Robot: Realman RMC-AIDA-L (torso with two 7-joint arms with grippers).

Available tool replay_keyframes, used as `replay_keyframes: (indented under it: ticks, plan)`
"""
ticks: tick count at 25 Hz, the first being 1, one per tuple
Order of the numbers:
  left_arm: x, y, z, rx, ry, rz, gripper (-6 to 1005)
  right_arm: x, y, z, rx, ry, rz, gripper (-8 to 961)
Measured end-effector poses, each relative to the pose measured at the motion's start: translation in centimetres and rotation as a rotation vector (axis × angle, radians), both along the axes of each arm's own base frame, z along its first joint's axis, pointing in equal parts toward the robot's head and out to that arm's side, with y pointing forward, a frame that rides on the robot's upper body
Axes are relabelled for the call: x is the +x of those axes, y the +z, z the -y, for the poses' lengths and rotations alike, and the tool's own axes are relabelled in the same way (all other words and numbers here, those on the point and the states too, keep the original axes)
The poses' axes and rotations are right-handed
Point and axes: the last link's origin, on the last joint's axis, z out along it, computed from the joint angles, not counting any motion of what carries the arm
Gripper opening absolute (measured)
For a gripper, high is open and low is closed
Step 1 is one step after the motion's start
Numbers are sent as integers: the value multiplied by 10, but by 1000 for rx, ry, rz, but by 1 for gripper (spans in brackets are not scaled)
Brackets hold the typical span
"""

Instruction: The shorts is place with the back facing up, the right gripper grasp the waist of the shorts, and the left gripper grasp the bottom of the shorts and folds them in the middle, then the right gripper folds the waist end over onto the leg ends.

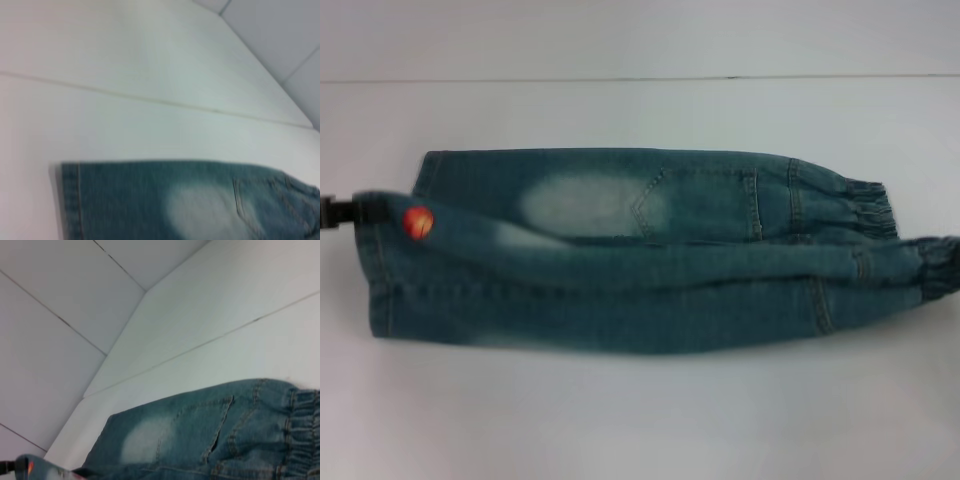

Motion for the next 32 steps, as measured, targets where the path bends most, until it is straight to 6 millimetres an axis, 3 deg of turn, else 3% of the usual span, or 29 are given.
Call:
replay_keyframes:
  ticks: [7, 14, 32]
  plan:
    - [16, -9, -32, 66, 5, 8, 20, -8, 23, -23, 21, -1, 48, 35]
    - [29, -23, -56, 100, 20, 2, 20, -14, 31, -48, 24, -11, 120, 35]
    - [34, -41, -67, 149, 52, -6, 48, -43, 35, -94, 29, 24, 234, 36]
